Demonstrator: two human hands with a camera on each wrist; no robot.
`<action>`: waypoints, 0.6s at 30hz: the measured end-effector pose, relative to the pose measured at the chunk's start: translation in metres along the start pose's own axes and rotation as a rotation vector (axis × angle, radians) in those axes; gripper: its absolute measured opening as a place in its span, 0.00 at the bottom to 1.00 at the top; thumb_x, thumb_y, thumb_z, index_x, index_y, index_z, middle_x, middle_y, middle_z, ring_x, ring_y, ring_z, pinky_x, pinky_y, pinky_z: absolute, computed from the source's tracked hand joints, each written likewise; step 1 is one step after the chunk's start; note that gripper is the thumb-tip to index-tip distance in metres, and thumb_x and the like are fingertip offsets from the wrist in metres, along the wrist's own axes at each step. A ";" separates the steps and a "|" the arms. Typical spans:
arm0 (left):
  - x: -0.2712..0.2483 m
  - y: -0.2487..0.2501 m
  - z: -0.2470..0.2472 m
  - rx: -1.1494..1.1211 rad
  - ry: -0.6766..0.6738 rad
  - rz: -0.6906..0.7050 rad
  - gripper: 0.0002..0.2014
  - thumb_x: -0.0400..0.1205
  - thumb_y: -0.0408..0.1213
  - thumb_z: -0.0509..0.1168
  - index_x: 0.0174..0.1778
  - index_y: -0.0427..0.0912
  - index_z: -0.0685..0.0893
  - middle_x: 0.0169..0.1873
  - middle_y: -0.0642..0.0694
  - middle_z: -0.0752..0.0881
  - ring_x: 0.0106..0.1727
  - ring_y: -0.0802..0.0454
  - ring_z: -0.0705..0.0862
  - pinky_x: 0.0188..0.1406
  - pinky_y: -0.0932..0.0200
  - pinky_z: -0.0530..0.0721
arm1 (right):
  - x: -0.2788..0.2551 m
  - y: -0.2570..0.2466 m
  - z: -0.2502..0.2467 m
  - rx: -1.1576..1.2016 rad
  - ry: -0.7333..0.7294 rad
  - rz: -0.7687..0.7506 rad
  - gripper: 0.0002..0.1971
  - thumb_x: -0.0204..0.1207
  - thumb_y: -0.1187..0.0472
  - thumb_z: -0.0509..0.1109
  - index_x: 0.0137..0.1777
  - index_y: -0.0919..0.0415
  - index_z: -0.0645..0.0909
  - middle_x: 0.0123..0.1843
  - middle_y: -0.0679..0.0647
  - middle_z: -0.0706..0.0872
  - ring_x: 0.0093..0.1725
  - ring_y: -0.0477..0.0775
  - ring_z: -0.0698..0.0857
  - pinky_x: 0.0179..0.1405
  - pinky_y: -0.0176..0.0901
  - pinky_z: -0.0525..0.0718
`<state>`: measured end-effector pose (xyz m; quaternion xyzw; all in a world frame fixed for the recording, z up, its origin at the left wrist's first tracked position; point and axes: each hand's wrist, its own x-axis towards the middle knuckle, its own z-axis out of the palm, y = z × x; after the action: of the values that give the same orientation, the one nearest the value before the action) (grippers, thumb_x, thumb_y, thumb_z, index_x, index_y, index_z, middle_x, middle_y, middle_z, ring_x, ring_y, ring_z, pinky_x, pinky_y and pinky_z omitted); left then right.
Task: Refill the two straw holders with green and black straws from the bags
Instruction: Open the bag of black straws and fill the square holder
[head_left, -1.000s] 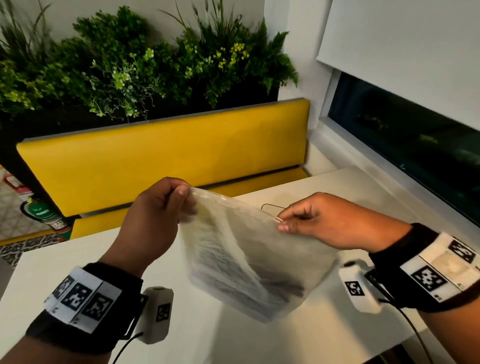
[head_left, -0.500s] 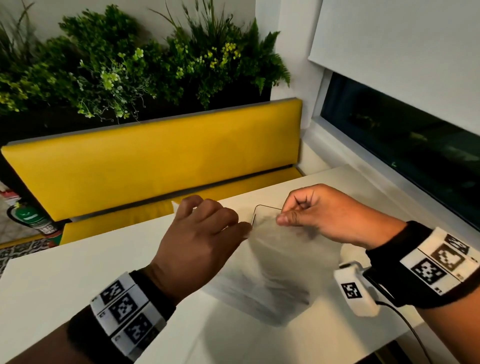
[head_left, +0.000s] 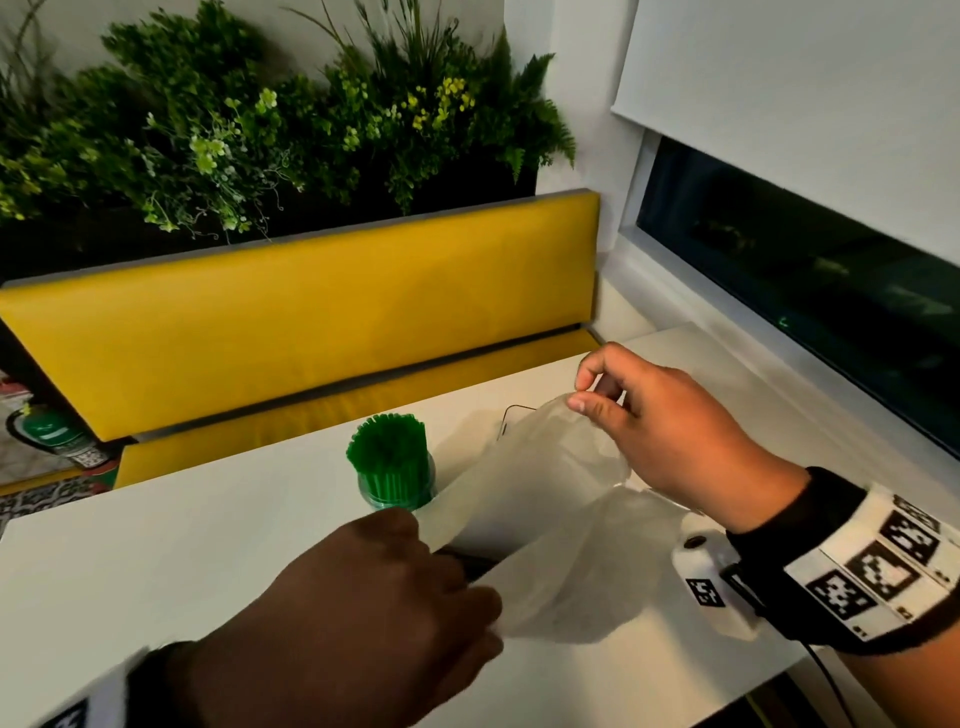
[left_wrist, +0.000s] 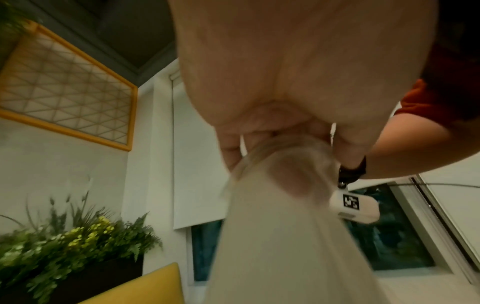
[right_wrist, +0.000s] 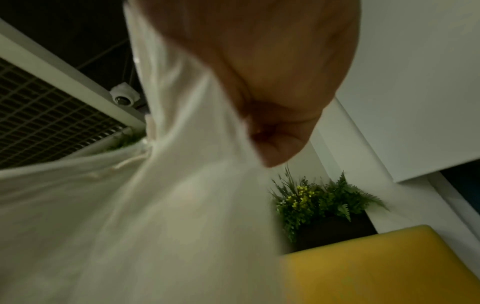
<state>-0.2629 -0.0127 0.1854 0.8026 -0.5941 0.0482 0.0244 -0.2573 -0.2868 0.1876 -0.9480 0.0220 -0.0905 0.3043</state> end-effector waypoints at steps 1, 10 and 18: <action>0.005 0.002 -0.003 -0.017 0.006 -0.034 0.16 0.84 0.60 0.57 0.48 0.60 0.87 0.33 0.59 0.87 0.28 0.56 0.84 0.36 0.57 0.86 | 0.000 -0.003 -0.001 0.027 -0.031 -0.017 0.05 0.80 0.46 0.68 0.48 0.41 0.75 0.35 0.44 0.85 0.34 0.47 0.83 0.34 0.52 0.83; 0.059 -0.016 0.013 0.001 -0.060 -0.308 0.21 0.78 0.65 0.52 0.54 0.66 0.87 0.77 0.41 0.75 0.73 0.38 0.79 0.64 0.36 0.83 | -0.011 -0.004 -0.024 0.164 -0.417 -0.104 0.14 0.65 0.36 0.76 0.45 0.41 0.82 0.47 0.40 0.87 0.46 0.43 0.86 0.48 0.52 0.87; 0.057 -0.045 0.017 -0.089 0.060 -0.297 0.20 0.84 0.54 0.51 0.42 0.53 0.87 0.41 0.56 0.83 0.39 0.53 0.85 0.31 0.54 0.84 | -0.016 0.026 -0.056 -0.173 -0.320 -0.164 0.05 0.70 0.49 0.79 0.44 0.39 0.87 0.40 0.30 0.88 0.43 0.31 0.87 0.46 0.39 0.87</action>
<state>-0.2029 -0.0551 0.1757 0.8780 -0.4693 0.0417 0.0848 -0.2832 -0.3379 0.2146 -0.9715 -0.0962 0.0393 0.2128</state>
